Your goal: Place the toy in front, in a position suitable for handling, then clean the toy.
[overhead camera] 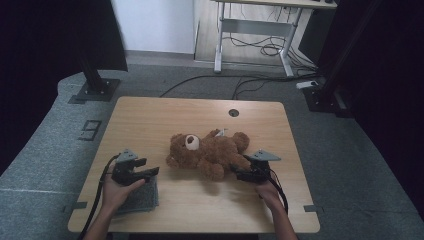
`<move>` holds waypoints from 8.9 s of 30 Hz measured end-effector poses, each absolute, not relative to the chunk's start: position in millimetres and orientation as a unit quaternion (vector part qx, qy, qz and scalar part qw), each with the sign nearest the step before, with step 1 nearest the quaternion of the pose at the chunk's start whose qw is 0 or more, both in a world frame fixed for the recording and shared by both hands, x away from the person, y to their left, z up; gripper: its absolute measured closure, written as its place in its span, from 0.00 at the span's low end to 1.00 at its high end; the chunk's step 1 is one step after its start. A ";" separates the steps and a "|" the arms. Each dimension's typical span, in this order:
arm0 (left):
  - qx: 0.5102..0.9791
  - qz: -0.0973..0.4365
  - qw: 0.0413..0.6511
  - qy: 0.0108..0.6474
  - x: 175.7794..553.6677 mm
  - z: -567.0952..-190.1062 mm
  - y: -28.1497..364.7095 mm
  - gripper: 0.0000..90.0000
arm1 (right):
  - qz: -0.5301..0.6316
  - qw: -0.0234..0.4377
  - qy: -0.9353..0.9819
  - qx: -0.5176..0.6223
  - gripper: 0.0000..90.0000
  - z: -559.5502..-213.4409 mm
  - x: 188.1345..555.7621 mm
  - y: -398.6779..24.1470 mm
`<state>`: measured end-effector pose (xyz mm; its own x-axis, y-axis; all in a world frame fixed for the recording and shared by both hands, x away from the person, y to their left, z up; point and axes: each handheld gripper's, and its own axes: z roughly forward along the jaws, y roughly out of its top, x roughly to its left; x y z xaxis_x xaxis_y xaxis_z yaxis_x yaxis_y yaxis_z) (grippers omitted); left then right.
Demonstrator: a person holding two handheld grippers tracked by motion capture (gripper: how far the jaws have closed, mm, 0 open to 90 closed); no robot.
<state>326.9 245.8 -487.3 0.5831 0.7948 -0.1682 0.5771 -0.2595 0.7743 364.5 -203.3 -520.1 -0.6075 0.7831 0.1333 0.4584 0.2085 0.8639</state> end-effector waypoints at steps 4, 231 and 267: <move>0.781 0.128 0.421 0.443 320.2 -492.7 254.4 0.34 | 0.481 0.170 0.762 0.398 0.48 -519.0 363.3 -202.7; 0.791 0.120 0.487 0.351 377.6 -446.9 113.1 0.84 | 0.520 0.169 0.734 0.403 0.68 -526.5 357.2 -226.3; 0.826 0.137 0.435 0.331 384.0 -471.7 82.0 0.84 | 0.514 0.169 0.742 0.396 0.68 -527.8 353.9 -227.3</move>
